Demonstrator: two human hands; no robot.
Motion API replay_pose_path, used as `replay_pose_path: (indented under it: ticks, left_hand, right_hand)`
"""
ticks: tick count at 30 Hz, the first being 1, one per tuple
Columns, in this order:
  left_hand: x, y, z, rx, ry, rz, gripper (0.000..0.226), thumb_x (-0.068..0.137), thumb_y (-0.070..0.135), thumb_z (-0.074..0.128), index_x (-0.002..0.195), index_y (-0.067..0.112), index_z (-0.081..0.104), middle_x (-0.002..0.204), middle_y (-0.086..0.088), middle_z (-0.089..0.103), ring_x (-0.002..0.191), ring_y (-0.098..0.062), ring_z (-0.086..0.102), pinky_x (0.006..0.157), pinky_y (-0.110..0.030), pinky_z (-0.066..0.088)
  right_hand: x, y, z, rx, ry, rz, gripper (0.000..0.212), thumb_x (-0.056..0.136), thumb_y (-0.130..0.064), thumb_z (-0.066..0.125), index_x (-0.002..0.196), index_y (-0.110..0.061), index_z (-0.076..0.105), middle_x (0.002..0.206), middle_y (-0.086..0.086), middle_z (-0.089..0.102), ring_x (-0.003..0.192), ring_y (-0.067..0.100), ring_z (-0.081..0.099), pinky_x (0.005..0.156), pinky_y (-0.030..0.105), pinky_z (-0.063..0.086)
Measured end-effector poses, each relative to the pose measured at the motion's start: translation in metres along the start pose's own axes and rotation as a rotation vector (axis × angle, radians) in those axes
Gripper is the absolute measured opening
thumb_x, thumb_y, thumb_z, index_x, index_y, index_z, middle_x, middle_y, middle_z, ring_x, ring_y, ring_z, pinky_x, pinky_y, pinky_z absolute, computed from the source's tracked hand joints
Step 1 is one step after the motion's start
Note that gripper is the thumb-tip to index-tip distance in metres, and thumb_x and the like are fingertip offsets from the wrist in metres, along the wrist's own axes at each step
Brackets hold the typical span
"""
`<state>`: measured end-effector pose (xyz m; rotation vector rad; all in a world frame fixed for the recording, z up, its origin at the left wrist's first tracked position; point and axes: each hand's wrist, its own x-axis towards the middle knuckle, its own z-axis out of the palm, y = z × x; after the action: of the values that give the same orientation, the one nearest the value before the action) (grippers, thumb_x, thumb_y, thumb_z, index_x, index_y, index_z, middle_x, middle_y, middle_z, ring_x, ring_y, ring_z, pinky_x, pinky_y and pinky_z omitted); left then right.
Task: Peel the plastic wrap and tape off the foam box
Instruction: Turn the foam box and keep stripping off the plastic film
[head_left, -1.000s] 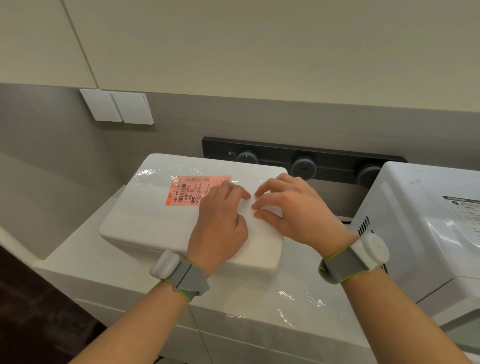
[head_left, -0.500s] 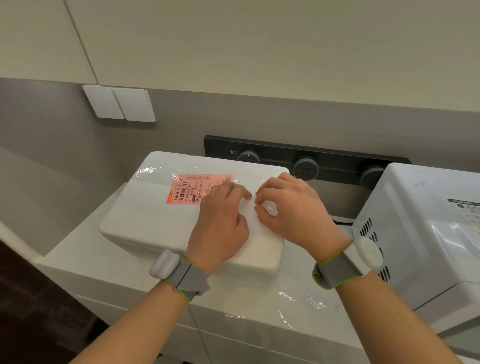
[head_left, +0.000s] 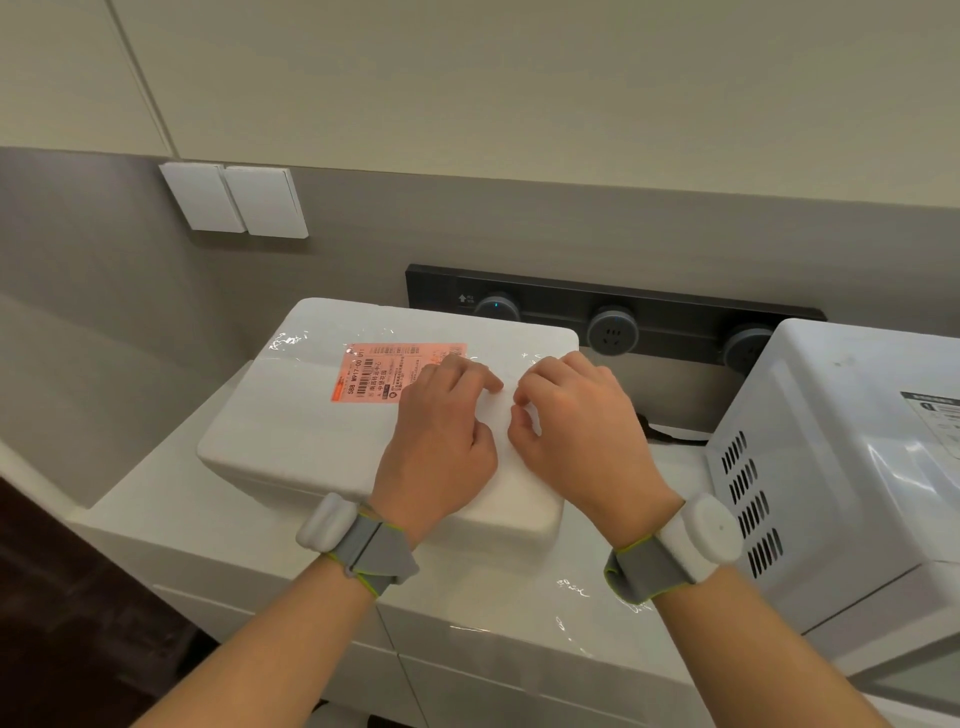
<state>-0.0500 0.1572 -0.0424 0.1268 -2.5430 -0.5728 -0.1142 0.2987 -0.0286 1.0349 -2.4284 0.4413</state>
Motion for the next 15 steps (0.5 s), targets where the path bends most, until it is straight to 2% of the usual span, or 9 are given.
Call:
replay_pose_path:
  ticks: [6,10,15]
  left_hand:
    - [0.0,-0.001,0.001,-0.002,-0.008,-0.003,0.043,0.077,0.014,0.038,0.115,0.021,0.057,0.123,0.003,0.054,0.113,-0.017,0.044,0.098,-0.031,0.032]
    - [0.001,-0.001,0.001,-0.009,-0.002,-0.001,0.042,0.076,0.013,0.039,0.113,0.019,0.058,0.122,0.002,0.055,0.112,-0.019,0.045,0.097,-0.034,0.036]
    - [0.001,-0.001,0.001,-0.016,0.0,-0.003,0.043,0.075,0.013,0.038,0.113,0.019,0.059,0.122,0.002,0.055,0.113,-0.02,0.045,0.098,-0.035,0.037]
  right_hand:
    - [-0.002,-0.009,0.002,0.03,0.006,0.088,0.015,0.09,-0.022,0.057,0.085,-0.012,0.067,0.089,0.003,0.065,0.086,0.024,0.056,0.078,0.039,0.048]
    - [-0.001,-0.014,0.002,0.048,-0.018,0.142,0.015,0.088,-0.023,0.056,0.086,-0.011,0.064,0.092,0.004,0.061,0.091,0.025,0.054,0.081,0.041,0.046]
    - [0.003,-0.015,0.005,0.06,-0.023,0.198,0.013,0.086,-0.02,0.054,0.082,-0.011,0.062,0.09,0.004,0.055,0.09,0.023,0.05,0.079,0.037,0.044]
